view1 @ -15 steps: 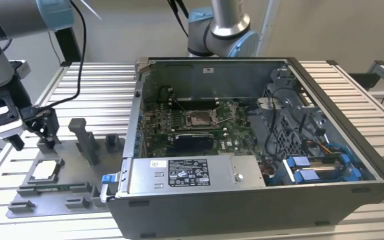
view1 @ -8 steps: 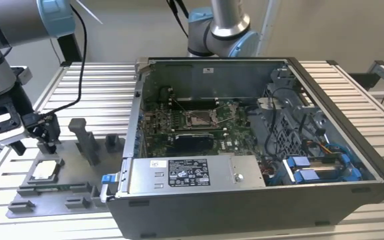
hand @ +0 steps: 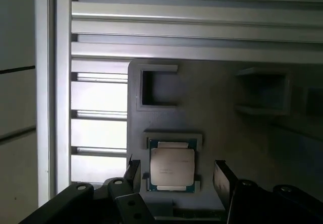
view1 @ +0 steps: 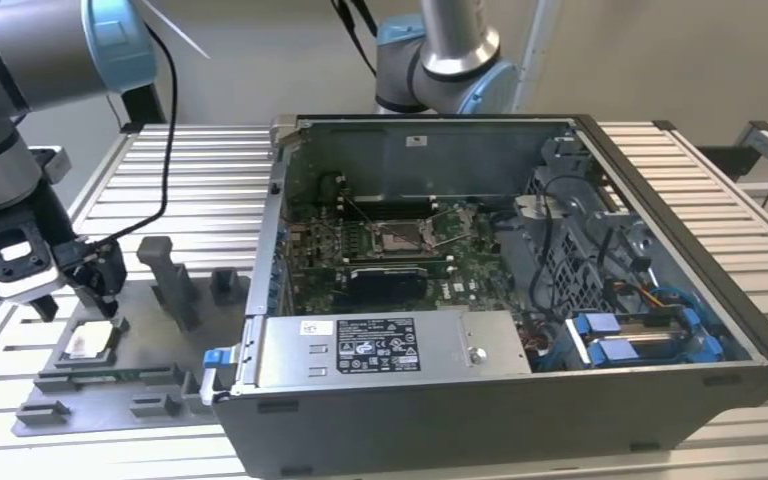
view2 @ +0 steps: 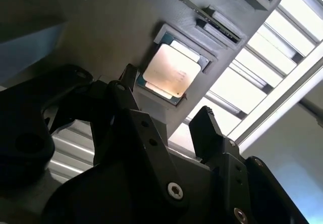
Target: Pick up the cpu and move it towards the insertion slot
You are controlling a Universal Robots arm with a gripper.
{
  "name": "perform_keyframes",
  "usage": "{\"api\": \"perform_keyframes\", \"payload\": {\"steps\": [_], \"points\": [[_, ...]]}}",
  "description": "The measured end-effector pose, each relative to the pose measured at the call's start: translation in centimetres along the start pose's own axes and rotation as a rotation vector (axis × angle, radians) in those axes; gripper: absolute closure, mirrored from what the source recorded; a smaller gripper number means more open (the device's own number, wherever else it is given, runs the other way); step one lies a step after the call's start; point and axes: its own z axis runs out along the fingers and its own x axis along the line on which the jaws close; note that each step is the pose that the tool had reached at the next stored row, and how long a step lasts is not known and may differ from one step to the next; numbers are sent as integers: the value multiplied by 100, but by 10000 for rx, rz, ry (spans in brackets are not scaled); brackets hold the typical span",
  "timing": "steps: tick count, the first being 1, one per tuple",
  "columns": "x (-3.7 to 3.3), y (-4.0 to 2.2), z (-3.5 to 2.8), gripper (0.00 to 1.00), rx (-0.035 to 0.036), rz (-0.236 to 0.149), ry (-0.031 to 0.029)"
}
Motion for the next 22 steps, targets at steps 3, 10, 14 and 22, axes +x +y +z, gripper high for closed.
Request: {"api": "perform_keyframes", "payload": {"steps": [3,10,14,22], "points": [[3,-12,51,0,4,-1,-10],[22,-22,164,0,4,-44,-86],[42,-24,229,0,6,-112,-130],[58,-57,309,0,7,-284,-220]]}}
